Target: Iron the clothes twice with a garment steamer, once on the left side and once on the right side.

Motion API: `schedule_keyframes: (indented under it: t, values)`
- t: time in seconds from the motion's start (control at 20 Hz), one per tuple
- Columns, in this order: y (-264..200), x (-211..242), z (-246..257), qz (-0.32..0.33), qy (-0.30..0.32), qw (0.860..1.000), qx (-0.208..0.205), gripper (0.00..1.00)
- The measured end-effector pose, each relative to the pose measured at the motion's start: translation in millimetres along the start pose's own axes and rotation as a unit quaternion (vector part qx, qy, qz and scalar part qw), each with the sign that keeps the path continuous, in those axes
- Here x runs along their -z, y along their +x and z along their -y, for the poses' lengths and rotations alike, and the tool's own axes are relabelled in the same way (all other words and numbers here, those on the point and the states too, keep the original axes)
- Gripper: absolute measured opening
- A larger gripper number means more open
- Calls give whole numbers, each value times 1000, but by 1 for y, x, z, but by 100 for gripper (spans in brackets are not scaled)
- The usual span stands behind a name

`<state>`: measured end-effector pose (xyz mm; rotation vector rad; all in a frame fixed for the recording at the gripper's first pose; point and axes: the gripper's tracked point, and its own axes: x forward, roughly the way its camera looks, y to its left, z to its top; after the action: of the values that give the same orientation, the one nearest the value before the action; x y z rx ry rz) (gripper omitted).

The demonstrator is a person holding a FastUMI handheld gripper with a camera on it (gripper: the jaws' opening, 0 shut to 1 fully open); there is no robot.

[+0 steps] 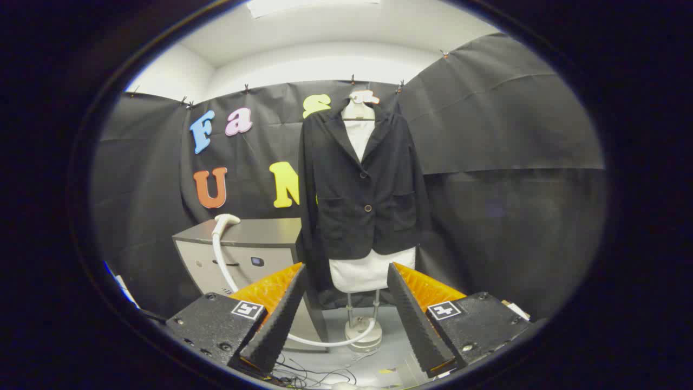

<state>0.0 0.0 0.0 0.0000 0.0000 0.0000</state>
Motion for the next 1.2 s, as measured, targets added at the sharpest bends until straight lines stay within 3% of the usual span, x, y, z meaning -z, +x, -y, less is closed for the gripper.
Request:
schedule_keyframes:
  t: [0.75,1.0,1.2]
  values:
    - [19,-8,-27,-14,-13,1000,-15,95]
    - [39,-15,-69,-20,-19,998,-50,95]
    - [66,-28,-122,-29,-26,994,-100,95]
